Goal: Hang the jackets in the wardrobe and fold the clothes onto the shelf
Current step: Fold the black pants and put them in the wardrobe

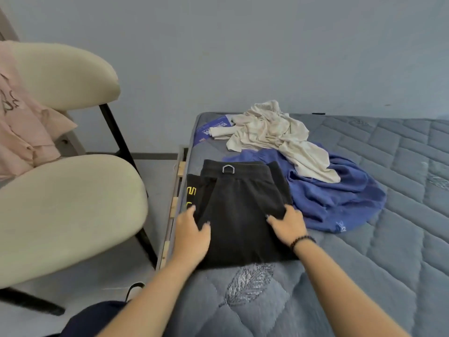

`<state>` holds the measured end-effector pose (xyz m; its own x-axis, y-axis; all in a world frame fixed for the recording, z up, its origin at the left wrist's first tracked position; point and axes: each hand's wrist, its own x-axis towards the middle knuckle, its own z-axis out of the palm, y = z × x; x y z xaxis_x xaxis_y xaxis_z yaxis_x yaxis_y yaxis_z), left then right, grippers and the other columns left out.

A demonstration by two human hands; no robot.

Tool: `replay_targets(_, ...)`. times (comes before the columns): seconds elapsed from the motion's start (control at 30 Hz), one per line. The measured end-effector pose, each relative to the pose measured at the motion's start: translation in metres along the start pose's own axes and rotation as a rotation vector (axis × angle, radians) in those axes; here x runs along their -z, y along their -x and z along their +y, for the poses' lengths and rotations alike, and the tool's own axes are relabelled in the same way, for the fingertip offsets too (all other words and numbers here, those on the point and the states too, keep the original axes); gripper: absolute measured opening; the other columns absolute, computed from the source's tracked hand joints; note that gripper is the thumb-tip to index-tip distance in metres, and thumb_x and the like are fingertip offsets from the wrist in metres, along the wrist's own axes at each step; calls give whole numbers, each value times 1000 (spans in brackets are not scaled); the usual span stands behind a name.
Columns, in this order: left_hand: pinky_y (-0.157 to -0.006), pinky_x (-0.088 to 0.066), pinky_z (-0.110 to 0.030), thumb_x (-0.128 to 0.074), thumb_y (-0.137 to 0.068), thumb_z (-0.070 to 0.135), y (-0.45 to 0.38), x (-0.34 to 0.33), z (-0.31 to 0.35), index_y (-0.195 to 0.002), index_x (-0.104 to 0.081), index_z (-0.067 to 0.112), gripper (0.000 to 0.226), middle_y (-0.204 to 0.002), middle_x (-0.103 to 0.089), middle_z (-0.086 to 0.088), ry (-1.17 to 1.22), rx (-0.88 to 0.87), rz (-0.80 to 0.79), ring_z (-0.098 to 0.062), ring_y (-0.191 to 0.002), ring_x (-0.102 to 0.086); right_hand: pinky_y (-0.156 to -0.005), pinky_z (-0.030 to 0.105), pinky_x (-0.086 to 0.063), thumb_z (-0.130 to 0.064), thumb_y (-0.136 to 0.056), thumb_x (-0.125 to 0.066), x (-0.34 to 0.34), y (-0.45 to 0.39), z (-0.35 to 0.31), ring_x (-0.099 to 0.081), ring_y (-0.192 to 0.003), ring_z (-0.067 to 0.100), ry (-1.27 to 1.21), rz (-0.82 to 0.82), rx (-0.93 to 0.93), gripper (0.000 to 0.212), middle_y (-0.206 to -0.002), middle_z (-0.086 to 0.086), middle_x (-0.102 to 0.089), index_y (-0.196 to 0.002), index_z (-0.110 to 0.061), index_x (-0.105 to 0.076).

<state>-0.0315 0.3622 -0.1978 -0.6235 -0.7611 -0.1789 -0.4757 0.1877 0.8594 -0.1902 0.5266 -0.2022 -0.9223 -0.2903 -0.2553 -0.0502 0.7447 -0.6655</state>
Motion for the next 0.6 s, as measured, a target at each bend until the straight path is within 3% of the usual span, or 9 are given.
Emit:
replay_targets(0.1,-101,-37,-27,-57,-93,18,20,-9,-29,-132,-49,11,40,-123,-42,2,-61,-50,114,-15,-118,-48,-95,38,-43,-47,-84,-65,-17,12,29,-46,-116,28,17,201,38,51,-123,12,-51,-119,-11,-57)
replay_targets(0.23,-92,-37,-27,-59,-91,32,24,-12,-40,-117,-55,13,32,-106,-41,6,-173,-93,186,-14,-106,-43,-84,32,-41,-51,-85,-61,-17,32,38,-50,-106,22,-118,310,8,52,-120,5,-49,-119,-13,-50)
replay_targets(0.37,-90,-36,-32,-62,-90,30,21,-11,-40,-95,-54,13,20,-99,-39,3,-236,-84,229,-21,-104,-39,-69,34,-43,-60,-80,-61,-14,37,39,-55,-85,22,-100,191,-86,53,-97,0,-59,-109,-17,-47)
replay_targets(0.5,-83,-32,-13,-68,-82,3,35,-2,-44,-75,-42,14,29,-94,-41,1,-106,-273,322,-13,-90,-39,-55,28,-38,-49,-78,-71,0,47,48,-57,-75,21,-171,107,-87,48,-83,7,-64,-87,-5,-54)
replay_targets(0.6,-84,-45,-27,-72,-80,10,46,4,-56,-82,-47,14,26,-96,-43,5,-65,-201,276,-15,-89,-48,-57,30,-43,-45,-79,-71,-2,71,67,-62,-76,23,-183,71,-91,42,-78,7,-66,-81,-6,-56)
